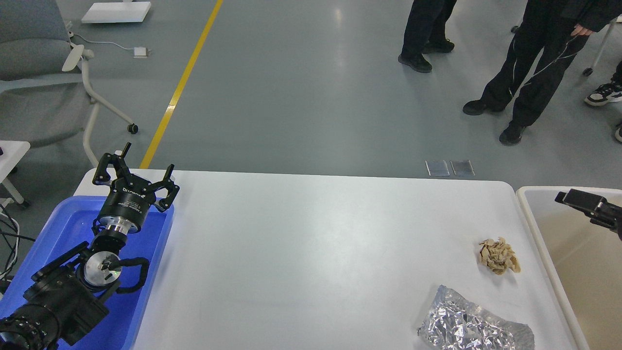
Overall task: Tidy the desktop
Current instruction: 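Lower the right gripper to the silver foil bag and close on it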
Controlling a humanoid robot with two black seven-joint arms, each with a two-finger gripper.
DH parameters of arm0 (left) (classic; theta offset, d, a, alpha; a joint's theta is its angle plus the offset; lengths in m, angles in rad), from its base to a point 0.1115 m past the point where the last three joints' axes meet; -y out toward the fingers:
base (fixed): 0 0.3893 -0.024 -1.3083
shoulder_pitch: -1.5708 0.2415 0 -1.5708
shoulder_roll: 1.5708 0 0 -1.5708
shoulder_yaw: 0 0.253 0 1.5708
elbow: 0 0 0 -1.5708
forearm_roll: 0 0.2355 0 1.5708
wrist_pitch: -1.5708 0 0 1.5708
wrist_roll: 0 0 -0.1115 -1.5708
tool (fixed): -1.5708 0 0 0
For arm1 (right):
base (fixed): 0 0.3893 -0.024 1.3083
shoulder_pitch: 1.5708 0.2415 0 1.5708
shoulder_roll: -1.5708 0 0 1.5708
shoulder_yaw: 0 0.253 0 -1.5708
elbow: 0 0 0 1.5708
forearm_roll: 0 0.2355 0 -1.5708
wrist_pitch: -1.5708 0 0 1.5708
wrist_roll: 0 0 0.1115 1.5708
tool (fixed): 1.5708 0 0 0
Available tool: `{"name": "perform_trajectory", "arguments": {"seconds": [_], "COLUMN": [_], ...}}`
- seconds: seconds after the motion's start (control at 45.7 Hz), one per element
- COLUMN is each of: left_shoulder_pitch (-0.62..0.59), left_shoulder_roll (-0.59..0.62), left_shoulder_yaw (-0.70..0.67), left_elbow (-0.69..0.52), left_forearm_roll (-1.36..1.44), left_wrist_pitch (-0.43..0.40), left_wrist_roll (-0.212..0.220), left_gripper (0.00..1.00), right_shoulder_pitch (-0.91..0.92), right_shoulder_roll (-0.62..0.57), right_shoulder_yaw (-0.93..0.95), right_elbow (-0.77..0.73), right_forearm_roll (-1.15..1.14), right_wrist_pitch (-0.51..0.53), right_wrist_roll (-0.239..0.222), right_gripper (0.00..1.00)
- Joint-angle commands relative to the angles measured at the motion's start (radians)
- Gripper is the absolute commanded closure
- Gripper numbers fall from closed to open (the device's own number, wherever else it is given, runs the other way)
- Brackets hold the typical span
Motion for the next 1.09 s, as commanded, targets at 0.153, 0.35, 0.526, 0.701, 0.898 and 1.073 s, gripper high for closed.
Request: {"name": "perform_trajectory", "arguments": {"seconds": [0.153,0.35,0.526,0.701,0.898,1.073], "left_shoulder_pitch": [0.0,0.0,0.0,0.0,0.0,0.0], "left_shoulder_roll": [0.0,0.0,0.0,0.0,0.0,0.0], "left_shoulder_yaw": [0.0,0.0,0.0,0.0,0.0,0.0], "left_elbow": [0.0,0.0,0.0,0.0,0.0,0.0], "left_forearm_roll": [0.0,0.0,0.0,0.0,0.0,0.0], "left_wrist_pitch": [0.0,0.0,0.0,0.0,0.0,0.0], "left_wrist_roll": [0.0,0.0,0.0,0.0,0.0,0.0], "left_gripper": [0.0,0.0,0.0,0.0,0.0,0.0], "right_shoulder_pitch": [0.006,0.001,0.001,-0.016,-0.059,-0.077], "right_shoulder_roll": [-0.144,-0.188,-0.251,-0.253,-0.231,-0.177], "right_shoulder_yaw": [-0.255,-0.323,-0.353,-0.353,-0.352,-0.343], "right_elbow": [0.274,0.334,0.449,0.493,0.5,0.497], "right_forearm_roll": [-0.231,-0.239,-0.239,-0.237,-0.229,-0.226], "right_wrist_pitch": [-0.001,-0.001,-0.001,-0.001,-0.005,-0.024], "right_wrist_roll": [0.001,0.001,0.001,0.001,-0.001,-0.001], "right_gripper": [0.01,0.01,0.01,0.01,0.01,0.03]}}
